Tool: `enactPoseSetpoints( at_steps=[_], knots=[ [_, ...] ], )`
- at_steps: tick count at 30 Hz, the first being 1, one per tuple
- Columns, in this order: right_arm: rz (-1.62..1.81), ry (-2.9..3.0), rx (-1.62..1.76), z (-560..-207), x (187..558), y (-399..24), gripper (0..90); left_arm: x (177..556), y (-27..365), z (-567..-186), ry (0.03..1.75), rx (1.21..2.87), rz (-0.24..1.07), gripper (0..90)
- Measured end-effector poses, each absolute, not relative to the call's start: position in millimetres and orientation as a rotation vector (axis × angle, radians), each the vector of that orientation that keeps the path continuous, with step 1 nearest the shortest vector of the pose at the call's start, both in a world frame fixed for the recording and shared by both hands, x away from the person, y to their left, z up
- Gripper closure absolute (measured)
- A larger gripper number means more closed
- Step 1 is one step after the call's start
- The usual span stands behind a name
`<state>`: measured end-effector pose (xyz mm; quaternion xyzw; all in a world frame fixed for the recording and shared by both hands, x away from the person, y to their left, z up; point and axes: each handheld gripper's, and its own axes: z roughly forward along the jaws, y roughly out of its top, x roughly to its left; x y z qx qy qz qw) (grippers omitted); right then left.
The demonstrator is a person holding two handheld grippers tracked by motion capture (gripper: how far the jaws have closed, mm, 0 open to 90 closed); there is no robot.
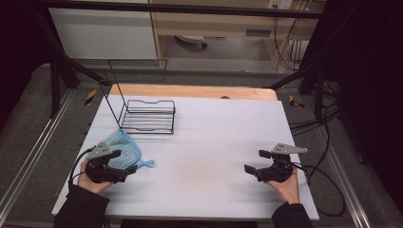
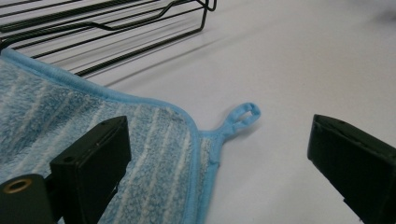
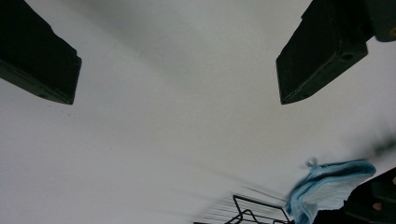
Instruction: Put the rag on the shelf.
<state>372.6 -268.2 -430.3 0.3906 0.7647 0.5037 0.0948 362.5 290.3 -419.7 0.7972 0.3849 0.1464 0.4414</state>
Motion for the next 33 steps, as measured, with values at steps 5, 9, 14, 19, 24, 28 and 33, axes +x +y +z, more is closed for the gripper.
enactPoseSetpoints(
  at_steps=[5,9,14,19,24,28,33],
  knots=[
    [1.479,2.275,1.161,-430.8,372.8,-267.7,0.6,363.9,290.2,-420.3,0.971,1.991,0.366,9.3],
    [1.466,2.284,1.16,-431.5,372.9,-267.3,0.7,365.5,290.3,-422.9,0.984,2.017,0.363,12.7],
    [1.449,2.292,1.163,-432.7,373.9,-266.1,0.7,368.8,290.4,-428.8,1.0,2.07,0.37,18.9],
    [1.43,2.307,1.169,-434.2,374.1,-264.4,0.7,372.2,288.9,-435.4,1.007,2.119,0.367,24.8],
    [1.414,2.315,1.165,-434.9,374.4,-264.4,0.7,373.8,287.3,-440.5,1.015,2.157,0.385,28.6],
    [1.409,2.316,1.174,-435.5,374.6,-263.9,0.7,374.5,285.8,-444.0,1.018,2.179,0.409,32.3],
    [1.4,2.319,1.178,-437.0,375.1,-264.2,0.7,374.9,283.9,-445.2,1.034,2.19,0.445,37.4]
  ],
)
